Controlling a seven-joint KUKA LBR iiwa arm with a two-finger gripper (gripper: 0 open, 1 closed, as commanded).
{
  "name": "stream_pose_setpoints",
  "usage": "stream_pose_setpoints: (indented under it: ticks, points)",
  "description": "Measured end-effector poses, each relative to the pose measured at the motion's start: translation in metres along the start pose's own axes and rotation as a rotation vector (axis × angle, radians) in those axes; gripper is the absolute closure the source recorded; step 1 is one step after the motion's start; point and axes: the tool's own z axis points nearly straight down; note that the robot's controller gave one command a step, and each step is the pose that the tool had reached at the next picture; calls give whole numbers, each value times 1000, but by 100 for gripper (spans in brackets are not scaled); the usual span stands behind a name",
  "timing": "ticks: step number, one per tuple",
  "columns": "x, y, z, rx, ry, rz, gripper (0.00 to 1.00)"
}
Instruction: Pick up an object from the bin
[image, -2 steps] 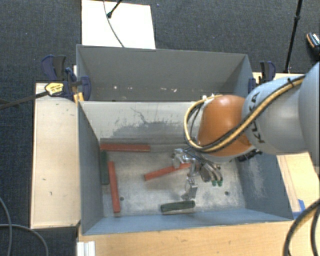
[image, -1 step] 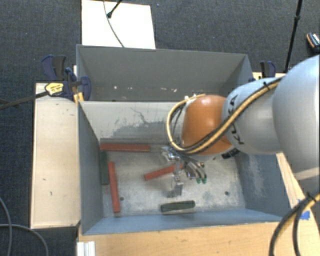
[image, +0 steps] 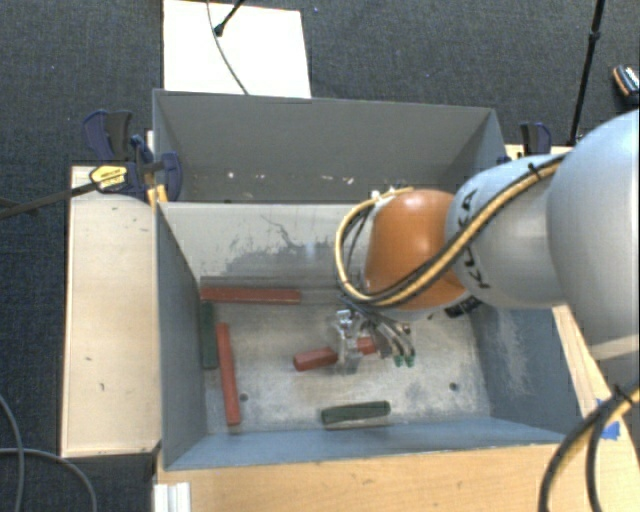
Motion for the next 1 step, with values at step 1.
stream_pose_setpoints:
  ticks: [1]
  points:
    - [22, 17, -177, 1, -5, -26, 100]
